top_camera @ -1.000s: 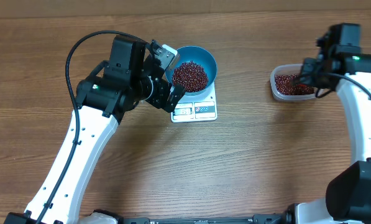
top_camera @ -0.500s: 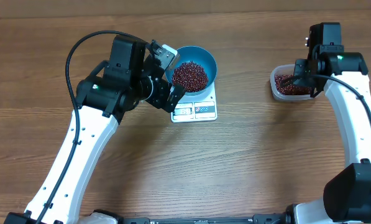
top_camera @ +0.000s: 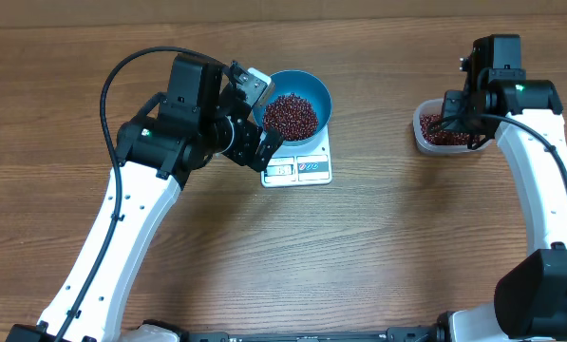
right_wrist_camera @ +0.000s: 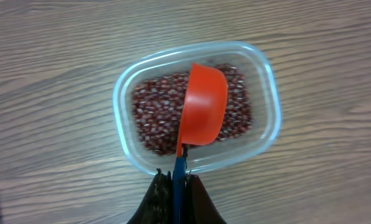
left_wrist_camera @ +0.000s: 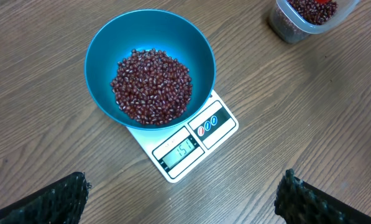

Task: Scoop item into bowl and weigh 150g on scale
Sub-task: 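Dip the red scoop into the tub beans and lift it, right gripper, then carry the scoop with the right gripper over the blue bowl, then tilt the scoop with the right gripper to pour beans into bowl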

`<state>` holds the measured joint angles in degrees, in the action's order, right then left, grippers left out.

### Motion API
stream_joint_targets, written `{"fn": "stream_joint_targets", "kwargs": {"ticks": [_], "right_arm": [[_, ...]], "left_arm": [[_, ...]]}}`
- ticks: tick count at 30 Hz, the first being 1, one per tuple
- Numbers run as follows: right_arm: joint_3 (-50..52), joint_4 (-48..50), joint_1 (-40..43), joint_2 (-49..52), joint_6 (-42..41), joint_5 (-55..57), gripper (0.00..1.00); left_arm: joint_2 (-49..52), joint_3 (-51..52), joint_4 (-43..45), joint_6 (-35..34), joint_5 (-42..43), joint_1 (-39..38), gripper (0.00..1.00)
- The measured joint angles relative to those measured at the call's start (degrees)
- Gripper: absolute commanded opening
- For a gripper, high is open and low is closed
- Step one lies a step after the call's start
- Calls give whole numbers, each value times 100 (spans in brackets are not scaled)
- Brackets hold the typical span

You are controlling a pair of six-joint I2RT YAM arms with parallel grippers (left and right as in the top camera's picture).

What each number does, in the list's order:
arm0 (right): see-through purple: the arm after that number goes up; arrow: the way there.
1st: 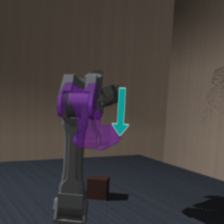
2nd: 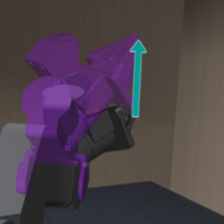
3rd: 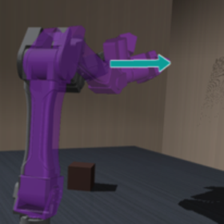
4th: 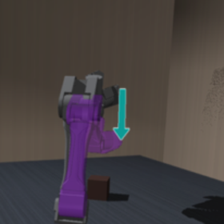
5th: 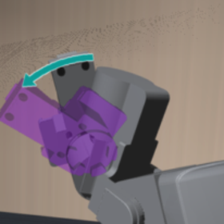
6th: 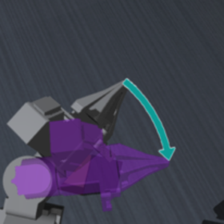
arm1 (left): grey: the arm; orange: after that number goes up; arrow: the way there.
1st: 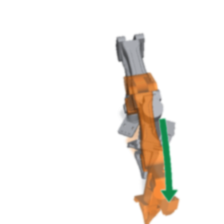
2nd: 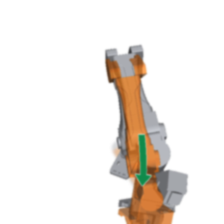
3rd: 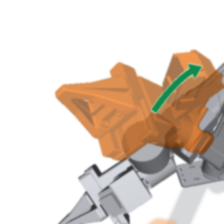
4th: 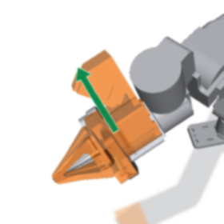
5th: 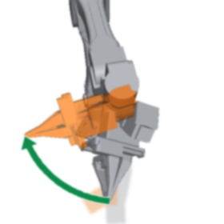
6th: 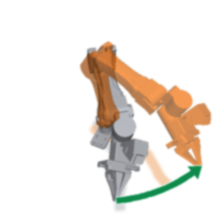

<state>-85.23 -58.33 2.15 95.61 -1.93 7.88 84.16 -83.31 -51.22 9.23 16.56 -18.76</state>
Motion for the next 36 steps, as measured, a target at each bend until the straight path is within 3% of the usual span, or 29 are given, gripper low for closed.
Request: {"fn": "stream_joint_targets", "kwargs": {"ticks": [9,17,28,36], "right_arm": [[0,142,-39,-413,98,-761,4],[-17,824,-876,-1104,1036,-2111,4],[-22,1408,-2061,-824,1473,-2612,4],[-22,1672,-2481,-334,1554,-2621,4]], "left_arm": [[0,0,0,0,0,0,100],[0,0,0,0,0,0,100],[0,0,0,0,0,0,100],[0,0,0,0,0,0,100]]}}
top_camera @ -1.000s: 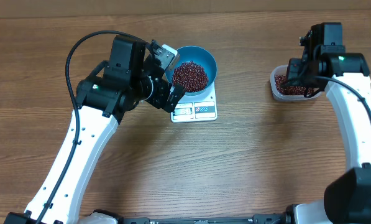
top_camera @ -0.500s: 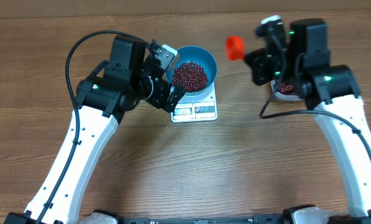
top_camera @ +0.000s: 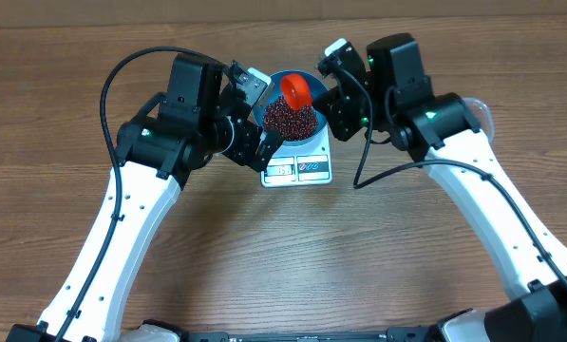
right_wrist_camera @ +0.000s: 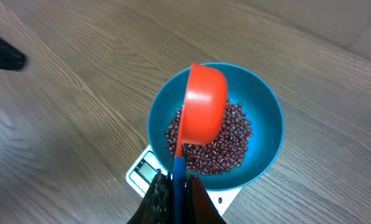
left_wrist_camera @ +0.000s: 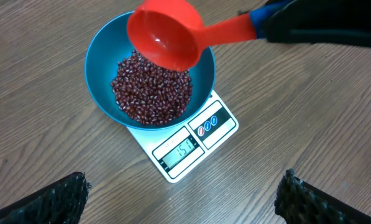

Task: Scoop item into bowl and weigh 150g on scale
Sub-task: 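Tilt the scoop with the right gripper to pour beans into bowl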

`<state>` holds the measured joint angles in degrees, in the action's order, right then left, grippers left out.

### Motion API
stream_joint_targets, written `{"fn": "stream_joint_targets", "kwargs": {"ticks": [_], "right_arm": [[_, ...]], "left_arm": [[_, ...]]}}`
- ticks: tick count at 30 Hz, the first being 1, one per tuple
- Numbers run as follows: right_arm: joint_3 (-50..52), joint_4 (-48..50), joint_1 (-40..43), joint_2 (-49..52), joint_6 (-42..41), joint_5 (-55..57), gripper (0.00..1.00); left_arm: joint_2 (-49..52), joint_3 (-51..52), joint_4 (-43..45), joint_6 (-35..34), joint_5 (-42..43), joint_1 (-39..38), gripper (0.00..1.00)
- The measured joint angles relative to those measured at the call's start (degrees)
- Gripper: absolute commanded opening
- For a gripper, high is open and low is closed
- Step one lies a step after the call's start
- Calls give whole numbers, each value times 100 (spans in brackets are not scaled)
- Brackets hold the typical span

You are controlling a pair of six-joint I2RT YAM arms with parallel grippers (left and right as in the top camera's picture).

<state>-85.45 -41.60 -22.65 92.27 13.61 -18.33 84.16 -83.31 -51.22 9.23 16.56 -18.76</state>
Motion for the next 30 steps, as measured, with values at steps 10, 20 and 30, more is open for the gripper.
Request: {"fn": "stream_joint_targets", "kwargs": {"ticks": [10,20,30], "right_arm": [[0,87,-170,457,20,579,4],[0,339,-173,881,146,809,3],[0,699,-173,1152,219,1231,4]], "left_arm": [[0,0,0,0,0,0,100],[0,0,0,0,0,0,100],[0,0,-2,0,0,0,100]]}}
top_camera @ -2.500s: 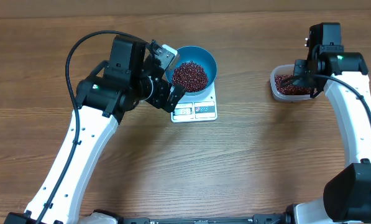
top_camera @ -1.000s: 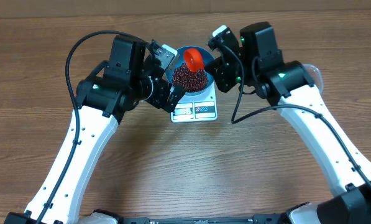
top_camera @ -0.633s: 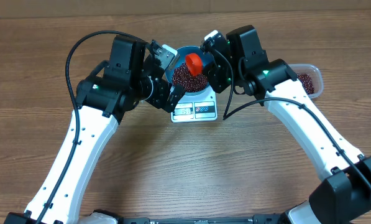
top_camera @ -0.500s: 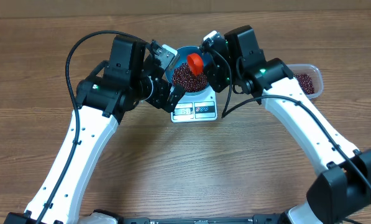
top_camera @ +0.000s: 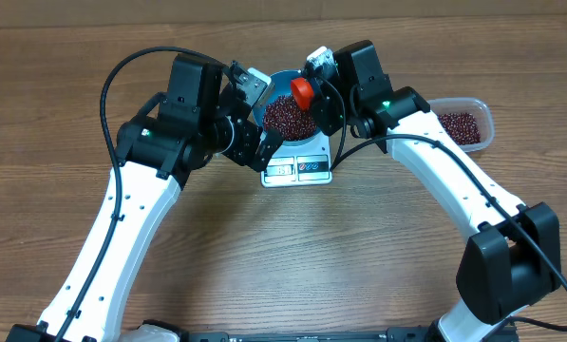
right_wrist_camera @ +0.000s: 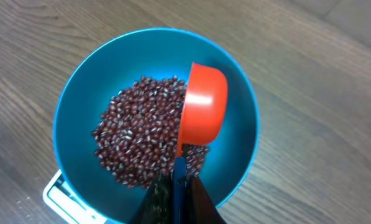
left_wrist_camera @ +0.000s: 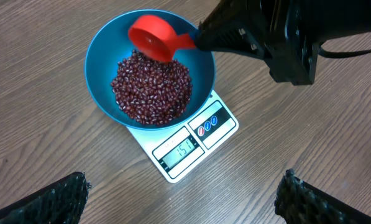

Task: Scoop item into bowl and weigh 150g on scale
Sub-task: 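Tilt the scoop with the right gripper to pour beans into bowl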

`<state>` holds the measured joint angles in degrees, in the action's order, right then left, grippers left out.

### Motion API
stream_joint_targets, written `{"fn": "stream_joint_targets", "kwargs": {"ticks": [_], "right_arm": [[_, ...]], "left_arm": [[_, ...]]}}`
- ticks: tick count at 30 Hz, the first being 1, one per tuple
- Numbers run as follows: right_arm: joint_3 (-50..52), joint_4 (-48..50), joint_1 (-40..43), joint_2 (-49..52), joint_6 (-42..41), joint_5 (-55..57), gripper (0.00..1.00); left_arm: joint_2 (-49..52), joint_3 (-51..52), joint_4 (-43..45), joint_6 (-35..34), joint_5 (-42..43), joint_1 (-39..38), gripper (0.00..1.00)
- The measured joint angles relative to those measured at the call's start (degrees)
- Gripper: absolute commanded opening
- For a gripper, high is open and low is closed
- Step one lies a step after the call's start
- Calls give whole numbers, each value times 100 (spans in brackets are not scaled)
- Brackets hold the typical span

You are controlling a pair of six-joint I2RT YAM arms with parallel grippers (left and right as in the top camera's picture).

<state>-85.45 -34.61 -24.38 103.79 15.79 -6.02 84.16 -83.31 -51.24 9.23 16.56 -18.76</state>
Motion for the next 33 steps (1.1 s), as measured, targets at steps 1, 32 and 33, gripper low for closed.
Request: {"fn": "stream_joint_targets", "kwargs": {"ticks": [1,32,33], "right_arm": [[0,22,0,0,35,37,4],[0,-348,0,181,173,-435,4],[0,-348,0,181,133,-483,4]], "left_arm": [[0,0,2,0,0,0,100],[0,0,2,0,0,0,100],[0,0,2,0,0,0,100]]}}
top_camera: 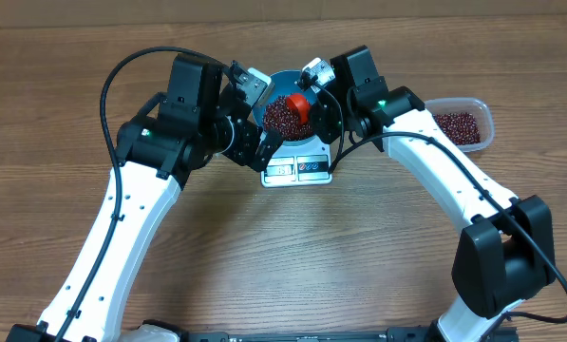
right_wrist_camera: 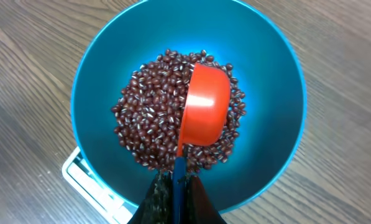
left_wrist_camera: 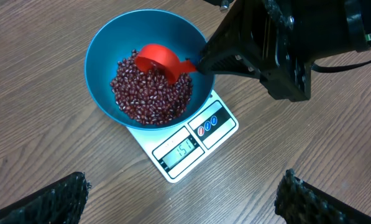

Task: Scoop item into bowl and weigh 150g on scale
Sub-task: 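Tilt the scoop with the right gripper to pour beans into bowl, then tilt the scoop slowly with the right gripper, trickling beans into bowl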

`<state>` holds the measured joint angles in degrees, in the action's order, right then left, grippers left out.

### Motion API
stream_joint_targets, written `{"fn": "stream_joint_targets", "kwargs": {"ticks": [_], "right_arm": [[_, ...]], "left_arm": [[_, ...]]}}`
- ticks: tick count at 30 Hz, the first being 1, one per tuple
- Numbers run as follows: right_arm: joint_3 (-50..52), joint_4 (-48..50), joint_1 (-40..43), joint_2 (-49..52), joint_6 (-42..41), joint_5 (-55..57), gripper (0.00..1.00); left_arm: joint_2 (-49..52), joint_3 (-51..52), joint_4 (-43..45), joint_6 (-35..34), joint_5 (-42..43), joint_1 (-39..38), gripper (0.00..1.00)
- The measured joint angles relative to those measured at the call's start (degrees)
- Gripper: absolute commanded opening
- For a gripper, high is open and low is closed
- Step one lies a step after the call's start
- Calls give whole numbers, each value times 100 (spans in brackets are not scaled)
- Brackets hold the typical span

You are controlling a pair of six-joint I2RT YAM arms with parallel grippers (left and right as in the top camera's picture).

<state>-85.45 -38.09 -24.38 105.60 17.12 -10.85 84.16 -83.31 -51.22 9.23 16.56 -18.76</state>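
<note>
A blue bowl [left_wrist_camera: 104,93] of red beans [right_wrist_camera: 149,130] sits on a white scale [left_wrist_camera: 186,144] whose display seems to read 151. My right gripper [right_wrist_camera: 178,180] is shut on the blue handle of an orange scoop [right_wrist_camera: 205,112], whose cup rests down among the beans in the bowl. The scoop [top_camera: 296,104] shows in the overhead view too. My left gripper [left_wrist_camera: 182,196] hangs open above the table in front of the scale, holding nothing.
A clear plastic tub [top_camera: 460,126] with more red beans stands at the right of the table. The two arms meet closely over the scale [top_camera: 298,169]. Bare wood lies in front of it.
The right gripper has lowered the orange scoop from just above the beans at the bowl's far side down into the bean pile. The left arm has not moved.
The right gripper held the scoop over the tub of beans at the right. Then it held the scoop high above the bowl, then low over the beans, and now in them. The scale appears to read 151 throughout and the left gripper stayed open.
</note>
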Motion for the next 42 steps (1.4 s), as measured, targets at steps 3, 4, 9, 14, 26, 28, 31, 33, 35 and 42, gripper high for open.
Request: {"fn": "stream_joint_targets", "kwargs": {"ticks": [3,4,9,14,26,28,31,33,35,42], "right_arm": [[0,-2,2,2,-90,-184,3],[0,-4,0,2,-111,-249,4],[0,-2,2,2,-254,-457,4],[0,0,0,2,-415,-636,4],[0,33,472,2,-1032,-1303,4],[-11,-15,597,2,-1064,-1445,4],[-35,-44,704,2,-1097,-1547,4],[-57,-44,706,0,-1110,-1591,4],[-70,-46,702,-26,-1113,-1582,3],[-70,-52,697,-404,-1115,-1399,4]], "left_arm": [[0,0,0,0,0,0,100],[0,0,0,0,0,0,100],[0,0,0,0,0,0,100],[0,0,0,0,0,0,100],[0,0,0,0,0,0,99],[0,0,0,0,0,0,100],[0,0,0,0,0,0,100],[0,0,0,0,0,0,100],[0,0,0,0,0,0,100],[0,0,0,0,0,0,100]]}}
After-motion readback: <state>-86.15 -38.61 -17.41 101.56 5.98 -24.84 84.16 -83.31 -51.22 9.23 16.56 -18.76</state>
